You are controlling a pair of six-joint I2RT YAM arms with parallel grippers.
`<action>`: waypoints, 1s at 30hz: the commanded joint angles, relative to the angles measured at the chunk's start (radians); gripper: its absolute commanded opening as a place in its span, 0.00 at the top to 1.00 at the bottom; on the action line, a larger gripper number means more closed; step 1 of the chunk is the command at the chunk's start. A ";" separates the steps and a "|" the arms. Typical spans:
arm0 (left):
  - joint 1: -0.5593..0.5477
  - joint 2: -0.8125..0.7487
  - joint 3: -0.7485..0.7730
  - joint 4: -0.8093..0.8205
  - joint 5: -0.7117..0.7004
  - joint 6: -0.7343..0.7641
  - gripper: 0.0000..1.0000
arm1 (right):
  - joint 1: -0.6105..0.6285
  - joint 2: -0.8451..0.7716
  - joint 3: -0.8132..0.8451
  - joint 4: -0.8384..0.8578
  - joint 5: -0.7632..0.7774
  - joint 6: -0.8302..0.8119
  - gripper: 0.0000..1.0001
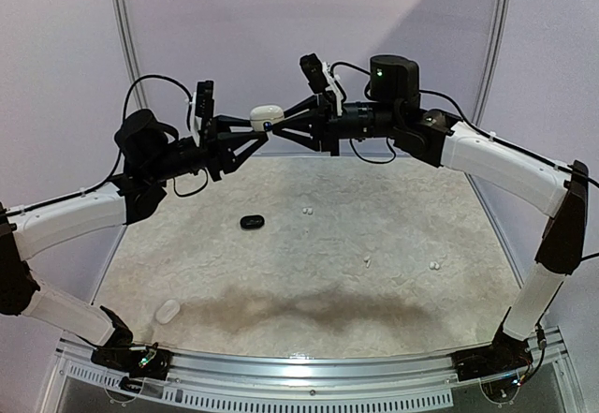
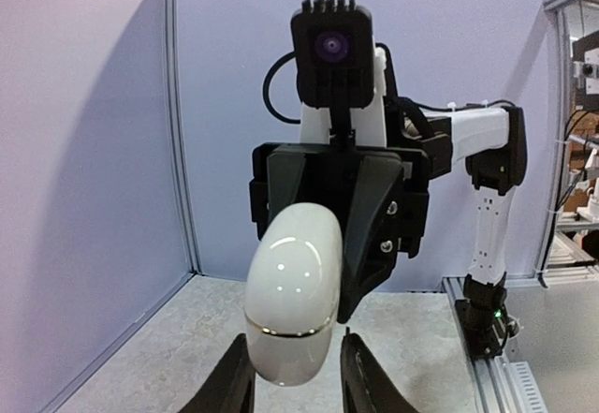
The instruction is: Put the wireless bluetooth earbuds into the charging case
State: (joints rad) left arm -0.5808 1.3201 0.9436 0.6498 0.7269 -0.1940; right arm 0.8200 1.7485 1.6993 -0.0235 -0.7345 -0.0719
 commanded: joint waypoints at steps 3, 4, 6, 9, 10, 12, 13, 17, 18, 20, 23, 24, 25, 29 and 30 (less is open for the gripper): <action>-0.005 0.006 0.032 0.020 0.003 -0.031 0.74 | 0.013 0.004 0.038 -0.050 0.018 -0.030 1.00; -0.005 0.006 0.032 0.022 0.004 -0.033 0.73 | 0.013 0.004 0.038 -0.057 0.019 -0.034 1.00; -0.004 0.007 0.032 0.027 0.009 -0.044 0.69 | 0.012 0.003 0.038 -0.071 0.022 -0.042 1.00; -0.004 0.009 0.034 0.033 0.016 -0.053 0.72 | 0.014 0.003 0.037 -0.075 0.025 -0.048 1.00; -0.004 0.008 0.034 0.037 0.016 -0.055 0.72 | 0.013 0.003 0.037 -0.072 0.024 -0.049 1.00; -0.004 0.009 0.035 0.046 0.020 -0.062 0.72 | 0.014 0.003 0.037 -0.074 0.027 -0.050 1.00; -0.004 0.010 0.036 0.046 0.027 -0.063 0.76 | 0.014 0.002 0.037 -0.076 0.026 -0.051 1.00; -0.004 0.011 0.034 0.044 0.037 -0.063 1.00 | 0.014 0.001 0.037 -0.069 0.027 -0.045 1.00; -0.004 0.010 0.033 0.043 0.037 -0.061 1.00 | 0.014 0.000 0.036 -0.065 0.029 -0.042 1.00; -0.004 0.008 0.032 0.044 0.038 -0.060 1.00 | 0.013 -0.001 0.036 -0.061 0.048 -0.030 0.88; -0.004 0.006 0.029 0.036 0.041 -0.041 1.00 | 0.014 -0.007 0.036 -0.084 0.087 -0.029 0.57; -0.004 0.005 0.029 0.028 0.043 -0.026 1.00 | 0.013 -0.013 0.036 -0.091 0.101 -0.036 0.50; -0.004 0.003 0.028 0.016 0.046 -0.008 1.00 | 0.013 -0.018 0.037 -0.098 0.109 -0.043 0.46; -0.004 0.002 0.026 -0.041 0.063 0.086 1.00 | 0.014 -0.028 0.053 -0.107 0.112 -0.056 0.39; -0.006 0.002 0.026 -0.055 0.066 0.105 1.00 | 0.014 -0.025 0.060 -0.108 0.106 -0.055 0.38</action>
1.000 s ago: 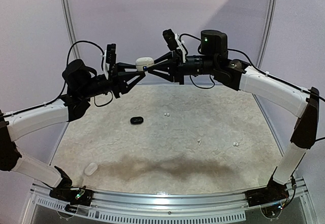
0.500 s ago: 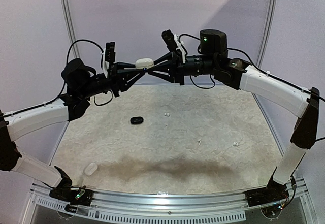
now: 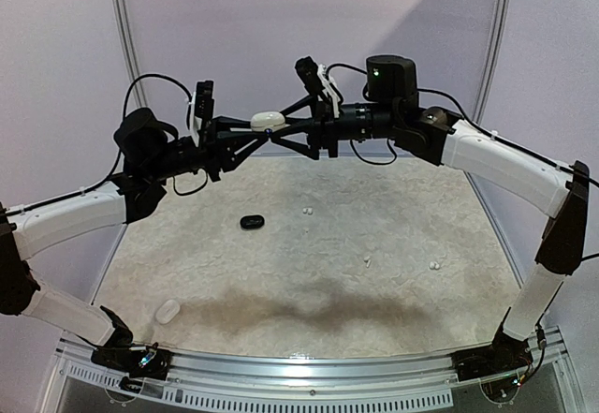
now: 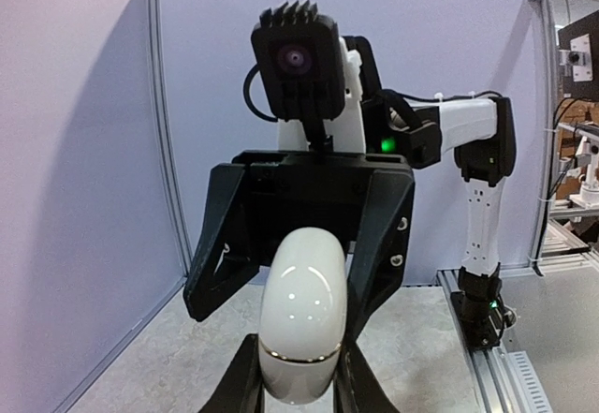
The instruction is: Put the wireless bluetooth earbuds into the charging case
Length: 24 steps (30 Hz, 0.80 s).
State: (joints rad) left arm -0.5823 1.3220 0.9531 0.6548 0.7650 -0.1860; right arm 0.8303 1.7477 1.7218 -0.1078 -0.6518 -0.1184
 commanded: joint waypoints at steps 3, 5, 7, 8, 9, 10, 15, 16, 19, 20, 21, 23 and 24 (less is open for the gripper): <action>-0.007 0.000 0.016 -0.076 0.029 0.132 1.00 | 0.006 -0.009 0.048 -0.030 0.010 -0.009 0.38; -0.008 -0.002 0.016 -0.087 0.030 0.153 1.00 | 0.007 0.000 0.055 -0.031 0.010 -0.008 0.38; -0.010 -0.003 0.019 -0.101 0.039 0.176 1.00 | 0.008 0.009 0.068 -0.039 0.018 -0.001 0.38; -0.011 -0.003 0.021 -0.113 0.046 0.183 1.00 | 0.008 0.016 0.079 -0.046 0.020 0.002 0.38; -0.012 -0.004 0.022 -0.123 0.051 0.213 1.00 | 0.008 0.021 0.085 -0.051 0.025 0.003 0.39; -0.013 -0.004 0.021 -0.131 0.055 0.234 1.00 | 0.008 0.026 0.091 -0.058 0.032 0.005 0.39; -0.015 -0.009 0.020 -0.156 0.057 0.303 1.00 | 0.008 0.045 0.108 -0.107 0.087 0.000 0.42; -0.014 -0.008 0.019 -0.151 0.050 0.291 1.00 | 0.008 0.047 0.108 -0.115 0.088 -0.003 0.42; -0.014 -0.010 0.016 -0.134 0.059 0.271 1.00 | 0.008 0.054 0.109 -0.131 0.105 0.004 0.42; -0.015 -0.009 0.014 -0.129 0.065 0.266 1.00 | 0.008 0.057 0.110 -0.137 0.112 0.006 0.42; -0.014 -0.008 0.013 -0.124 0.067 0.259 1.00 | 0.007 0.060 0.111 -0.144 0.117 0.007 0.42; -0.014 -0.009 0.010 -0.115 0.070 0.244 1.00 | 0.008 0.067 0.120 -0.160 0.128 0.008 0.43; -0.014 -0.010 0.010 -0.112 0.076 0.237 1.00 | 0.007 0.073 0.127 -0.171 0.136 0.011 0.43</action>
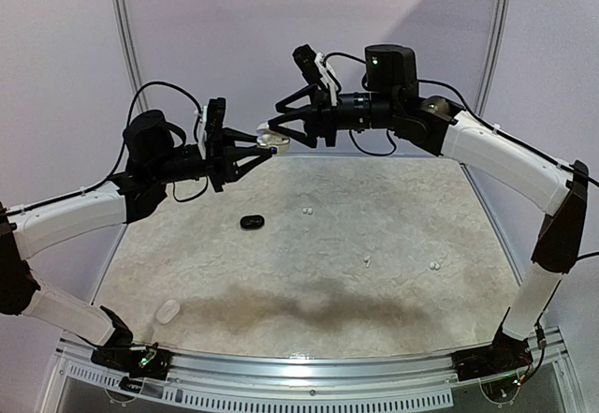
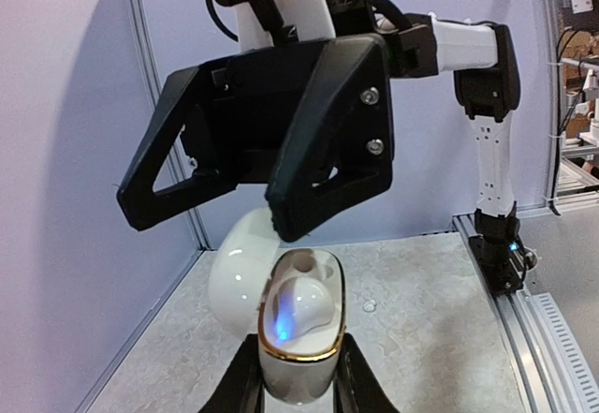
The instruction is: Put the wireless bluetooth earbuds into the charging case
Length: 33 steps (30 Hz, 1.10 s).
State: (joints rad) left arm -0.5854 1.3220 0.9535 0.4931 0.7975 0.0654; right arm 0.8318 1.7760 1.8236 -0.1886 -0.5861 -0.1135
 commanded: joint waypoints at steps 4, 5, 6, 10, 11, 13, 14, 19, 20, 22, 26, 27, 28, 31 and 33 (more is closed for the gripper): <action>-0.011 -0.010 0.002 0.050 0.075 -0.021 1.00 | -0.009 0.078 0.083 -0.146 0.096 0.054 0.45; -0.011 -0.010 0.001 0.049 0.069 -0.024 1.00 | -0.013 0.090 0.097 -0.156 0.095 0.071 0.46; -0.011 -0.011 -0.001 0.050 0.060 -0.030 1.00 | -0.014 0.098 0.103 -0.162 0.094 0.075 0.46; -0.008 -0.013 -0.004 0.057 0.016 -0.099 1.00 | -0.013 0.100 0.107 -0.169 0.095 0.070 0.46; -0.008 -0.012 -0.006 0.057 -0.004 -0.135 1.00 | -0.014 0.100 0.109 -0.169 0.094 0.074 0.45; -0.003 -0.010 -0.014 0.047 -0.046 -0.203 1.00 | -0.013 0.097 0.123 -0.163 0.088 0.086 0.44; -0.001 -0.009 -0.022 0.038 -0.066 -0.224 1.00 | -0.013 0.097 0.131 -0.159 0.083 0.096 0.43; -0.001 -0.010 -0.052 0.010 -0.151 -0.249 1.00 | -0.014 0.100 0.187 -0.126 0.049 0.165 0.39; -0.001 -0.010 -0.054 0.007 -0.169 -0.245 1.00 | -0.013 0.104 0.205 -0.126 0.049 0.177 0.38; -0.001 -0.011 -0.065 0.002 -0.196 -0.243 1.00 | -0.014 0.108 0.233 -0.116 0.053 0.209 0.37; 0.000 -0.017 -0.076 -0.003 -0.219 -0.230 1.00 | -0.021 0.091 0.264 -0.068 0.081 0.299 0.36; 0.000 -0.016 -0.077 -0.005 -0.229 -0.228 1.00 | -0.032 0.086 0.273 -0.079 0.122 0.331 0.35; -0.001 -0.016 -0.078 -0.006 -0.238 -0.226 1.00 | -0.051 0.085 0.287 -0.119 0.179 0.409 0.37; -0.001 -0.018 -0.088 0.001 -0.254 -0.218 1.00 | -0.119 0.090 0.302 -0.361 0.436 0.596 0.46; -0.002 -0.020 -0.094 0.006 -0.254 -0.208 1.00 | -0.133 0.106 0.305 -0.566 0.666 0.645 0.48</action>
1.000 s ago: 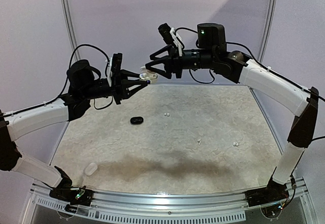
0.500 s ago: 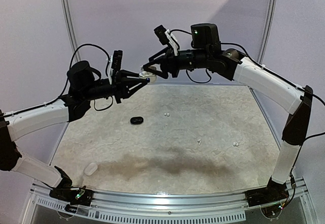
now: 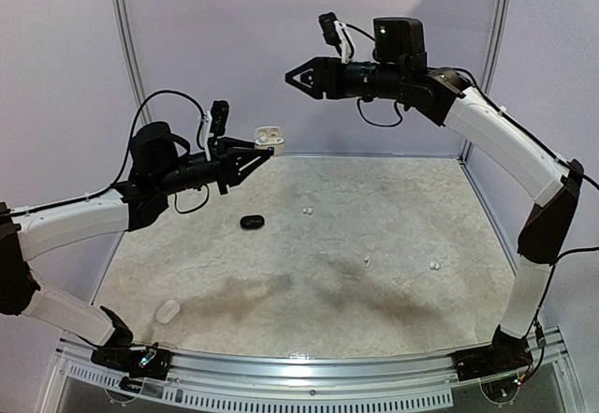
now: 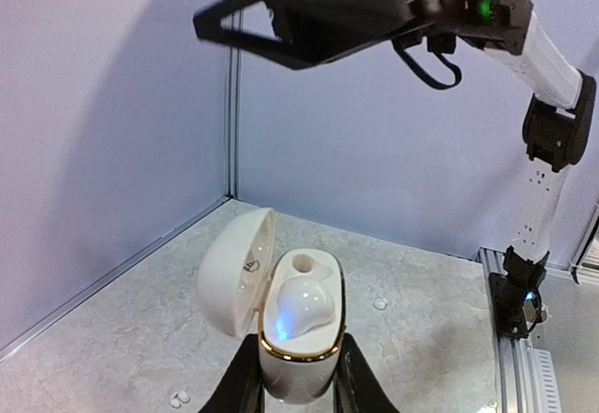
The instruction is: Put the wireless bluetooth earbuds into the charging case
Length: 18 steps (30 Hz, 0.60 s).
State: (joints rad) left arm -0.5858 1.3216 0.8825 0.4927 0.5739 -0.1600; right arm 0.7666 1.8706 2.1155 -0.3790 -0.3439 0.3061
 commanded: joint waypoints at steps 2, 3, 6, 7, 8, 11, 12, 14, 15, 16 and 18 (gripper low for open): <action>-0.002 -0.023 -0.025 0.003 -0.028 0.027 1.00 | -0.072 0.039 0.014 -0.550 0.506 0.247 0.46; -0.002 -0.024 -0.024 -0.002 -0.028 0.029 1.00 | -0.075 0.068 0.014 -0.626 0.519 0.262 0.45; -0.002 -0.024 -0.025 -0.006 -0.027 0.037 1.00 | -0.078 0.152 0.010 -0.831 0.525 0.295 0.35; -0.002 -0.023 -0.026 -0.003 -0.024 0.038 1.00 | -0.079 0.174 0.003 -0.879 0.521 0.298 0.34; -0.002 -0.020 -0.027 0.000 -0.022 0.040 1.00 | -0.079 0.204 -0.009 -0.913 0.506 0.299 0.32; -0.004 -0.020 -0.027 0.001 -0.017 0.042 1.00 | -0.078 0.262 -0.070 -0.942 0.422 0.292 0.31; -0.003 -0.018 -0.027 0.000 -0.017 0.044 1.00 | -0.078 0.277 -0.097 -0.942 0.402 0.291 0.32; -0.004 -0.020 -0.028 0.001 -0.016 0.047 1.00 | -0.078 0.301 -0.145 -0.939 0.389 0.292 0.34; -0.005 -0.021 -0.028 0.000 -0.016 0.048 1.00 | -0.077 0.310 -0.169 -0.931 0.383 0.294 0.36; -0.005 -0.022 -0.028 -0.001 -0.014 0.049 1.00 | -0.076 0.314 -0.205 -0.915 0.373 0.296 0.37; -0.005 -0.022 -0.028 -0.002 -0.013 0.052 1.00 | -0.076 0.315 -0.251 -0.863 0.339 0.300 0.41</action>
State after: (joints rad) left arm -0.5861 1.3201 0.8696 0.4915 0.5571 -0.1242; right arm 0.6857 2.1883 1.9236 -1.2423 0.0551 0.5858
